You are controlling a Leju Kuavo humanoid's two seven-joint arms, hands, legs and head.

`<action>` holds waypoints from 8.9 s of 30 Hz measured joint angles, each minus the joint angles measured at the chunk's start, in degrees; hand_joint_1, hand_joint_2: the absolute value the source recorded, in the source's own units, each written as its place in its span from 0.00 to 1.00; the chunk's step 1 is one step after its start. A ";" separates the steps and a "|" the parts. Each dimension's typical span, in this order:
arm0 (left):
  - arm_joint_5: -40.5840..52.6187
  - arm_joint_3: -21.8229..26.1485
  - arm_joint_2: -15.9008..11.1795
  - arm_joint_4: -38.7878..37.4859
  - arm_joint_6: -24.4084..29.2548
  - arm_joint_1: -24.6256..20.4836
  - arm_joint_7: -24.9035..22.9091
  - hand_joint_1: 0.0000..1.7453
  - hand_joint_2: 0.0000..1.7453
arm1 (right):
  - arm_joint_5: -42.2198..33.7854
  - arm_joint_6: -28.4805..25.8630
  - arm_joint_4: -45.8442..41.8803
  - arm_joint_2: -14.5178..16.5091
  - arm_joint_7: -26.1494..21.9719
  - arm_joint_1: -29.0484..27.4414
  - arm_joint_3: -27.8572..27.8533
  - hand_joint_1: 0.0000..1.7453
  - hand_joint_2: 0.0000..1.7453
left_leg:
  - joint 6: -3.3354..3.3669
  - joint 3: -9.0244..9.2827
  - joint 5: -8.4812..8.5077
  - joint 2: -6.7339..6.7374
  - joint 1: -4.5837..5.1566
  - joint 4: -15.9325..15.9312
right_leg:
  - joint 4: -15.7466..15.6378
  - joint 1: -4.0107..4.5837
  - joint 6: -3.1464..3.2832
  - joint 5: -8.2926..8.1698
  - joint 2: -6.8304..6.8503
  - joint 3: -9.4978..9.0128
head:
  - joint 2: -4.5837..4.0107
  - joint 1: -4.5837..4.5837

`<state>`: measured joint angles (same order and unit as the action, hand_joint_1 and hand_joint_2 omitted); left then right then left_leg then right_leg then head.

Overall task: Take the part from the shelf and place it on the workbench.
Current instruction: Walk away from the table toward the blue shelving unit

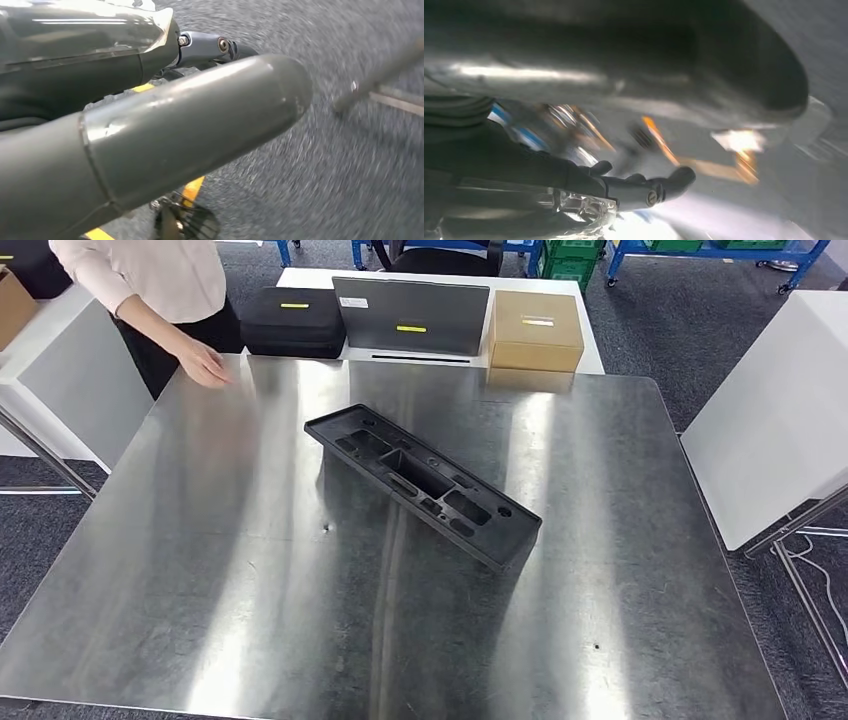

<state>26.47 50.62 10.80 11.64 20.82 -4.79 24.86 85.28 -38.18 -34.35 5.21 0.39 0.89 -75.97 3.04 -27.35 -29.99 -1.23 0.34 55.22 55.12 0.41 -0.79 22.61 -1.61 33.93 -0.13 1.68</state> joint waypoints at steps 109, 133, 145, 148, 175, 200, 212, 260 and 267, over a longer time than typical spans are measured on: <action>12.14 -10.56 -6.02 -0.08 -8.05 1.36 -0.71 0.00 0.00 | -1.92 35.76 22.53 1.26 6.89 5.69 -2.57 0.00 0.00 | -2.74 -1.48 -0.10 0.68 -1.76 2.80 | 2.14 -1.10 -0.63 3.05 2.02 -1.99 | 0.00 -0.34; 12.44 -10.38 -5.88 -0.12 -7.57 1.41 -0.66 0.00 0.00 | -1.31 35.65 22.55 1.23 7.44 5.84 -2.00 0.00 0.00 | -3.27 -11.33 -4.12 1.04 -1.51 18.33 | -0.30 -1.36 1.11 4.77 2.43 -5.40 | 0.00 -0.18; 12.43 -9.99 -5.72 -0.12 -7.49 1.11 -0.62 0.00 0.00 | -1.31 35.50 22.55 1.19 7.79 5.73 -1.53 0.00 0.00 | 0.17 -4.09 2.00 1.14 -1.29 3.02 | 10.31 -1.31 -1.73 8.91 2.16 3.08 | 0.00 -0.65; 12.42 -9.85 -5.77 -0.12 -7.44 1.09 -0.68 0.00 0.00 | -1.31 35.46 22.55 1.26 7.88 5.72 -1.34 0.00 0.00 | 0.47 -6.70 3.99 1.35 -1.01 3.08 | 19.10 -1.31 -2.25 12.51 2.01 4.41 | 0.00 -0.73; 13.03 -9.68 -5.76 -0.16 -7.56 0.87 -0.24 0.00 0.00 | -2.05 34.97 22.60 1.35 8.01 5.76 -1.21 0.00 0.00 | -1.80 -3.49 0.55 1.05 -2.25 4.11 | 7.01 -1.74 -2.11 5.94 2.32 2.43 | 0.00 -0.12; 13.35 -9.60 -5.92 -0.25 -7.54 0.98 0.15 0.00 0.00 | -2.23 35.35 22.62 1.26 7.91 5.92 -1.12 0.00 0.00 | -4.69 -5.92 0.13 1.24 -2.42 14.22 | 1.74 -0.97 1.15 3.38 2.54 -1.97 | 0.00 0.13; 14.31 -9.62 -5.97 -0.27 -8.14 0.73 0.53 0.00 0.00 | -3.24 34.99 22.64 1.49 7.41 5.51 -1.21 0.00 0.00 | -0.45 -6.42 3.44 1.83 -1.82 3.08 | 19.05 -1.27 -1.06 12.01 1.86 4.58 | 0.00 -0.47; 14.84 -9.64 -5.80 -0.54 -8.18 1.07 0.93 0.00 0.00 | -3.51 34.18 22.77 1.83 6.82 4.96 -1.23 0.00 0.00 | -3.77 -10.48 -1.44 1.36 -2.31 17.88 | -0.31 -0.27 2.24 4.07 2.20 -4.42 | 0.00 -0.32; 15.36 -9.66 -6.02 -0.50 -8.22 0.65 0.93 0.00 0.00 | -3.91 34.18 22.77 2.16 6.82 5.01 -1.23 0.00 0.00 | -1.39 1.10 0.14 1.50 -1.13 0.37 | 1.23 0.39 0.28 1.51 2.34 -1.27 | 0.00 -0.32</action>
<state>41.82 40.96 4.78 11.14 12.60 -4.14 25.79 81.37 -4.00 -11.58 7.37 7.21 5.90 -77.20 1.65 -26.24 -29.85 0.27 -0.78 55.59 56.35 0.80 -0.51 24.12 0.73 32.66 -0.13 1.37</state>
